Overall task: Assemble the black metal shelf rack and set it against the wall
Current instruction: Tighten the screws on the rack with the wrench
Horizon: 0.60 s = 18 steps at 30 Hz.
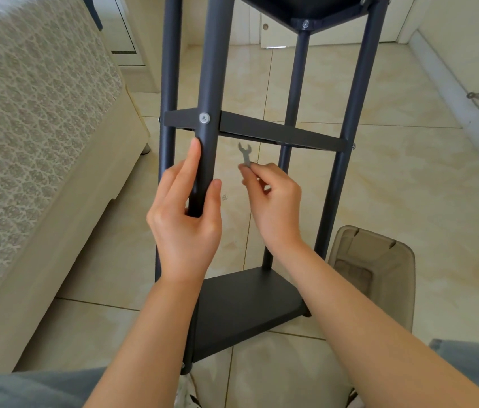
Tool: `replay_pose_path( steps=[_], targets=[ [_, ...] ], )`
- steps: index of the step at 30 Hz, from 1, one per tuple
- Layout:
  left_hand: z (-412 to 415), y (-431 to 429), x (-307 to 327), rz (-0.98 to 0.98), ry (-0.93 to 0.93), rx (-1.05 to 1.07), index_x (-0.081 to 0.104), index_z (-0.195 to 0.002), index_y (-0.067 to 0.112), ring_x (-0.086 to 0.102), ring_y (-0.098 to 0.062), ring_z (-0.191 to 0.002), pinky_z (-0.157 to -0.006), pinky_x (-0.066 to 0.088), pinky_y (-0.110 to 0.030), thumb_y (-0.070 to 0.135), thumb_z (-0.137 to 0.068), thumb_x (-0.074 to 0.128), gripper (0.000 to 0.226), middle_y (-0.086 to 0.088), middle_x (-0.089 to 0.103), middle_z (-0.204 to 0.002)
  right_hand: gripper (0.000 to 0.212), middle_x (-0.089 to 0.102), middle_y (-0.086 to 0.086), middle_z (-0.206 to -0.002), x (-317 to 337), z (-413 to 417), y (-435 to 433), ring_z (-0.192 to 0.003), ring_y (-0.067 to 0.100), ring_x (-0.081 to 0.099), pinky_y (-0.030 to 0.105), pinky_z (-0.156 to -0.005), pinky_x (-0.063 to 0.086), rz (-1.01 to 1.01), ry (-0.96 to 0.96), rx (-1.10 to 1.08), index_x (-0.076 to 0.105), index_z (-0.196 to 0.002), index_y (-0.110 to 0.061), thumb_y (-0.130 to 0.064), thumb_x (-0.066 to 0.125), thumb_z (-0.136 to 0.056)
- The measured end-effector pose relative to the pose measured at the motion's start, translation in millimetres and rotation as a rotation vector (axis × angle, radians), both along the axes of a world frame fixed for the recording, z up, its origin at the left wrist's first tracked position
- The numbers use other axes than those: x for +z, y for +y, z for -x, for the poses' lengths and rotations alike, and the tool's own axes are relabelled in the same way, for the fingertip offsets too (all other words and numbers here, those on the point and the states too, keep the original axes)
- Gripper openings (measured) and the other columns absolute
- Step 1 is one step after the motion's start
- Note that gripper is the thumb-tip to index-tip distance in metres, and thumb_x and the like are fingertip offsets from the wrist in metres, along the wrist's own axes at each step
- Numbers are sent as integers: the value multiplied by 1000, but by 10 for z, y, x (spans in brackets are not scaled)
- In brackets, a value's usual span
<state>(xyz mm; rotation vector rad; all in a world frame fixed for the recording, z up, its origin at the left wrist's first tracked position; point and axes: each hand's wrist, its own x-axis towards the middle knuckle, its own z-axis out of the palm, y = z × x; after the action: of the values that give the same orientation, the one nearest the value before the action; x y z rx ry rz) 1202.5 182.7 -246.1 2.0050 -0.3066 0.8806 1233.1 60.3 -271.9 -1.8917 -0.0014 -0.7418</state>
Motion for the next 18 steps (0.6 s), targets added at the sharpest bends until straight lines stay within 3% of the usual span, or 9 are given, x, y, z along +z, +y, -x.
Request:
replay_pose_path(
  steps=[6, 11, 15, 18],
  targets=[
    [39, -11, 7, 10, 12, -2, 51, -144, 9, 50, 7, -80, -75, 38, -3, 1, -91, 68, 55, 9, 50, -93, 17, 66, 0, -85, 7, 210, -343, -79, 3, 58, 9, -67, 45, -24, 75, -83, 73, -103, -7, -15, 61, -96],
    [66, -36, -2, 25, 8, -19, 53, -144, 8, 55, 2, -86, -79, 44, -6, 3, -91, 69, 56, 9, 57, -102, 16, 62, -1, -80, 156, 366, -666, -69, 2, 52, 12, -62, 41, -54, 165, -110, 72, -97, -5, -14, 58, -96],
    [88, -74, 24, 46, 13, -51, 52, -146, 11, 61, -2, -99, -87, 48, -9, 6, -92, 69, 56, 11, 59, -111, 16, 64, -9, -83, 440, 376, -908, -74, 1, 57, 7, -62, 43, -35, 375, -45, 72, -95, -17, -15, 56, -97],
    [106, -77, 33, 41, 8, -64, 51, -146, 12, 60, 3, -105, -90, 47, -8, 6, -92, 69, 58, 16, 57, -115, 15, 64, -5, -86, 658, 337, -1095, -75, 10, 52, 22, -67, 43, 20, 583, 60, 75, -90, -18, -16, 61, -94]
  ],
)
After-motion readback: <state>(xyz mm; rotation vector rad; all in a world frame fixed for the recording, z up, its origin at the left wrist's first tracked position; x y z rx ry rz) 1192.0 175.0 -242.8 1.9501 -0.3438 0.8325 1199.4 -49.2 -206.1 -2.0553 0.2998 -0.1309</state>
